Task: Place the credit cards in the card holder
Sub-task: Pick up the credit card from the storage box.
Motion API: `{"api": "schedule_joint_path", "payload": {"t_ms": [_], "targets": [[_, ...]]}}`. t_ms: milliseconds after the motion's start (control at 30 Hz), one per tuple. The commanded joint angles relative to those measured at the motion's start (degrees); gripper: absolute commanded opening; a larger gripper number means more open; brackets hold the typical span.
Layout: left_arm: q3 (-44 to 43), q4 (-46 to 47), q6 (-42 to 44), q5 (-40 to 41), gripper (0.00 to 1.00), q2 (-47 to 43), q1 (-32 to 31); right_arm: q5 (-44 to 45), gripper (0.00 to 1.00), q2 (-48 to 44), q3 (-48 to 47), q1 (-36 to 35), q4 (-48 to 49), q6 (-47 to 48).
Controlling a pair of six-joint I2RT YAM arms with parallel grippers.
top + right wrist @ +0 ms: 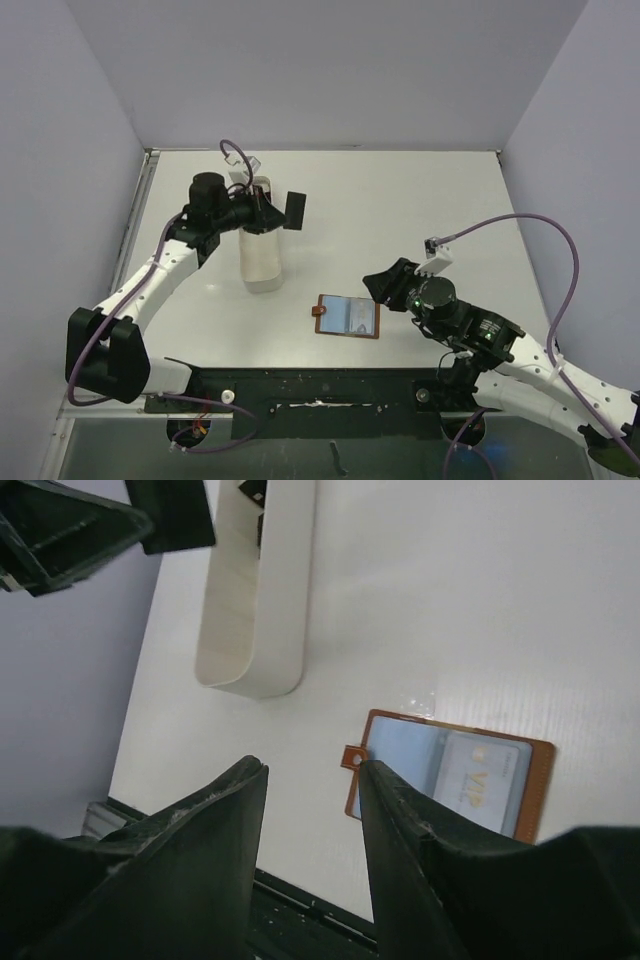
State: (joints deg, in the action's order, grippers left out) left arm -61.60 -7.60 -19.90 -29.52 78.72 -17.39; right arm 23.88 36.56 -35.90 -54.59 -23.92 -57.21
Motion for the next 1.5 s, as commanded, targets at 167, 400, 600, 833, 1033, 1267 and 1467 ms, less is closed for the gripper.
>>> {"api": "schedule_joint_path", "payload": {"t_ms": [167,400,600,833,1033,1267,1467], "targets": [[15.4,31.4,-34.4,-19.3,0.0,-5.3,-6.7,-8.2,0.38,0.6,3.2,-0.6,22.7,1.0],[27.3,55.9,-51.5,-21.9,0.0,-5.6,-12.0,-7.1,0.29,-1.3,6.5,-0.6,30.2,-0.7],[32.4,69.6,-60.1,-22.0,0.0,-3.6,-15.0,-6.9,0.37,1.0,6.3,-0.5,31.3,-1.6],[34.8,78.4,-64.4,-22.3,0.0,-0.3,-16.5,-8.2,0.32,3.1,5.7,-0.6,31.9,-1.5],[35.1,75.3,-62.3,-22.1,0.0,-0.2,-16.3,-8.2,0.05,1.2,7.8,-0.6,33.3,-1.6],[32.0,50.0,-43.9,-18.1,0.46,-4.5,-16.1,-5.9,0.0,-0.8,7.9,-0.5,27.3,-0.5],[24.2,17.0,-19.8,-2.9,0.48,-7.8,-18.6,-1.6,0.0,-0.1,6.6,-0.3,18.8,2.3]]}}
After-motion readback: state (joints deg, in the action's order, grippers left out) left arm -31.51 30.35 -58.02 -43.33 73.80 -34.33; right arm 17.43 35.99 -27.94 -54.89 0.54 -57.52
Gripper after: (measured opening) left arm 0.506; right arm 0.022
